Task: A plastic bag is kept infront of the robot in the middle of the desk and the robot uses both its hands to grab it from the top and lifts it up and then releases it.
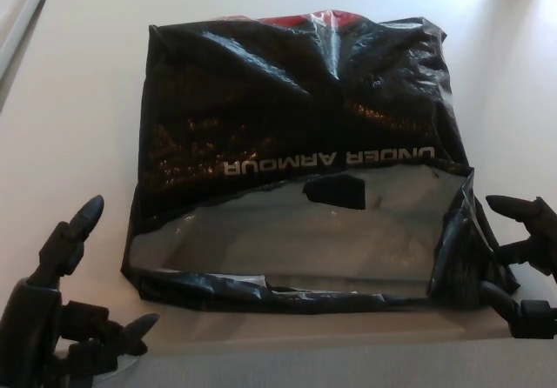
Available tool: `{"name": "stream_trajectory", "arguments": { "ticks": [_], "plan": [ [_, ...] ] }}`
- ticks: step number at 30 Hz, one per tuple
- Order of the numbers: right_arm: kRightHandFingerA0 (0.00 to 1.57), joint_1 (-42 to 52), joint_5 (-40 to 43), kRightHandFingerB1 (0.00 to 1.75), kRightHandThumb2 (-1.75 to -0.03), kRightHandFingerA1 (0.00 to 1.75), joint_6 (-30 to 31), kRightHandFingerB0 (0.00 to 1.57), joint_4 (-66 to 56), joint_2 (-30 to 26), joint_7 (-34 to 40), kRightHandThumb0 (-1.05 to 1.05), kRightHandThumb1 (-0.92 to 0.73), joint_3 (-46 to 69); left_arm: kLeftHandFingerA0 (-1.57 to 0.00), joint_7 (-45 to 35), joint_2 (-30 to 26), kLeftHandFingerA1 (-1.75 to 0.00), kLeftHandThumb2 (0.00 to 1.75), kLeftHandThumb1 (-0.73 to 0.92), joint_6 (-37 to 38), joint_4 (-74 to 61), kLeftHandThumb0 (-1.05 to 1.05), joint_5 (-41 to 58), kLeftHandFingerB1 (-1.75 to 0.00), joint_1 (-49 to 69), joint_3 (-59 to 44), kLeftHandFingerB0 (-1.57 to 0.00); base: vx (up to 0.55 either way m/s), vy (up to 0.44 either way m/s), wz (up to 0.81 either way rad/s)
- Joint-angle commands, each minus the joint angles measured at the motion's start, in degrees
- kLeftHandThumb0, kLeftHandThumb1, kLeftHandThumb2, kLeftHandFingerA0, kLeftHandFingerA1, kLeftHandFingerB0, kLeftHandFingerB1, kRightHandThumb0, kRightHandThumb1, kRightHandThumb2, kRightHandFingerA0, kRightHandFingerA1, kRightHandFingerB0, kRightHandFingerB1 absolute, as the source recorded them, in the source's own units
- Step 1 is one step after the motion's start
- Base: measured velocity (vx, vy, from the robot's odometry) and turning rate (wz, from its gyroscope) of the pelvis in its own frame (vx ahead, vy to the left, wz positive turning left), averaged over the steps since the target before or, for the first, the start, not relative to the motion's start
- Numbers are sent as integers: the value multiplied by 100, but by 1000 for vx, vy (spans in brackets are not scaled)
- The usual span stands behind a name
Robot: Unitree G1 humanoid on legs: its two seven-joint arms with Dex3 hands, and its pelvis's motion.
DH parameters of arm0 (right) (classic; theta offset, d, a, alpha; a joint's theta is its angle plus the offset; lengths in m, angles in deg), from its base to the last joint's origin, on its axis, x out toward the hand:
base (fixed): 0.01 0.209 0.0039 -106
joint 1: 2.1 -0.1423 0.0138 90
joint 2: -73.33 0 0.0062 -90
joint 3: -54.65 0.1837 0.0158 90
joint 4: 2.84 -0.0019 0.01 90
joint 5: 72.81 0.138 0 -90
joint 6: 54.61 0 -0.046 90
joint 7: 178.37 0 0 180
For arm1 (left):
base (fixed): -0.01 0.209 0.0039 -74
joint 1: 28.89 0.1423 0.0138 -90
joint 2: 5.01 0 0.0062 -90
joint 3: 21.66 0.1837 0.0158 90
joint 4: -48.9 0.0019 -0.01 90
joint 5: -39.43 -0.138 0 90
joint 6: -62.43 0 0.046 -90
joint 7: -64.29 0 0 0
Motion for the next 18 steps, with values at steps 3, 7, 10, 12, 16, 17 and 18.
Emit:
{"name": "stream_trajectory", "arguments": {
  "ticks": [3, 7, 10, 12, 16, 17, 18],
  "plan": [
    [63, 158, -71, 69, -97, 102, 302, 0, 146, 24, -153, -97, -44, -81, -20, 125, -49, -36, 56, 52, -56, 206, -45, -125, -21, -247, 38, 0, 0, 0, 0],
    [67, 125, -36, 70, -98, 104, 312, 0, 149, 93, -145, -100, -48, -87, -24, 100, -14, -39, 66, 49, -362, 222, -51, -72, -21, -360, 118, -2, 0, 0, 0],
    [48, 111, -74, 84, -67, 98, 173, 19, 200, 87, -99, -105, -59, -105, -24, 239, 178, -46, 74, 39, -655, 206, -57, -26, -25, -496, 179, -1, 0, 0, 0],
    [46, 122, -32, 85, -67, 97, 197, 20, 188, 80, -171, -105, -59, -96, -27, 210, 246, -35, 56, 52, -767, 171, -51, 13, -26, -514, 232, 0, 0, 0, 0],
    [60, 93, -85, 69, -97, 98, 236, 1, 169, 56, -127, -95, -44, -123, -23, 159, 298, -47, 76, 42, -1174, -22, -60, -22, -23, -460, 374, 0, 0, 0, 0],
    [44, 76, -106, 84, -70, 96, 228, 19, 195, 45, -111, -105, -59, -132, -25, 111, 310, -47, 75, 42, -1262, -71, -58, 54, -22, -445, 387, 0, 0, 0, 0],
    [44, 70, -94, 84, -70, 96, 247, 19, 208, 42, -131, -105, -59, -133, -25, 52, 317, -47, 75, 42, -1356, -122, -58, 148, -22, -432, 393, 0, 0, 0, 0]
  ]
}}
